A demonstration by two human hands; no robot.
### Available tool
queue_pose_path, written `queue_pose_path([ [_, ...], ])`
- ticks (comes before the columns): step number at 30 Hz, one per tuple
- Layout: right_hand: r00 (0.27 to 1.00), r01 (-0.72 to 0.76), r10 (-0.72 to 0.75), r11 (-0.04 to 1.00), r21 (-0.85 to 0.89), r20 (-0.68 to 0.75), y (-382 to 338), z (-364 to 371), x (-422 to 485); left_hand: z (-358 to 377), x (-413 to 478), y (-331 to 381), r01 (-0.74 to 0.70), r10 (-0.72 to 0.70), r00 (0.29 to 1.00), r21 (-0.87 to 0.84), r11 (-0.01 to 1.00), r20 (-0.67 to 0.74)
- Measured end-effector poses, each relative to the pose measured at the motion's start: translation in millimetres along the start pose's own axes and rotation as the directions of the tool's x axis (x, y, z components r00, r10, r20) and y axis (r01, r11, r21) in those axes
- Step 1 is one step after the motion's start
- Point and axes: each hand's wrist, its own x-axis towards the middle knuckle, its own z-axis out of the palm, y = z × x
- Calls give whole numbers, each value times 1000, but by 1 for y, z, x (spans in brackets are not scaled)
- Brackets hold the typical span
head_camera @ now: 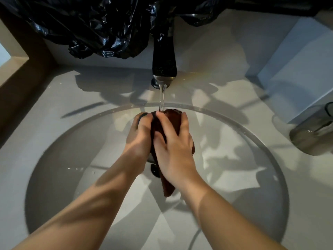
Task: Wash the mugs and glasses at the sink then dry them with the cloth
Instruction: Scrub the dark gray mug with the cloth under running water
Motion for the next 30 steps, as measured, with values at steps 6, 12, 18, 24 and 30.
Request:
queue_pose_path([
  [6, 985, -140, 169, 888, 439, -27, 2, -7, 43, 4, -1, -3, -19, 18, 998, -9, 1000, -57],
  [12, 999, 28, -30, 998, 64, 23, -10, -1, 1, -8, 3, 2, -55, 58, 996, 36, 998, -68],
  [18, 988, -91, 140, 876, 473, -68, -8, -2, 31, -7, -1, 2, -140, 142, 989, 47, 989, -48],
  [24, 999, 40, -41, 998, 53, 33, -9, 7, -6, -12, 10, 5, 78, -78, 997, 31, 996, 2],
  [30, 982, -85, 148, 907, 413, -121, -7, -5, 34, -8, -3, 7, -17, 14, 998, 56, 998, 53],
])
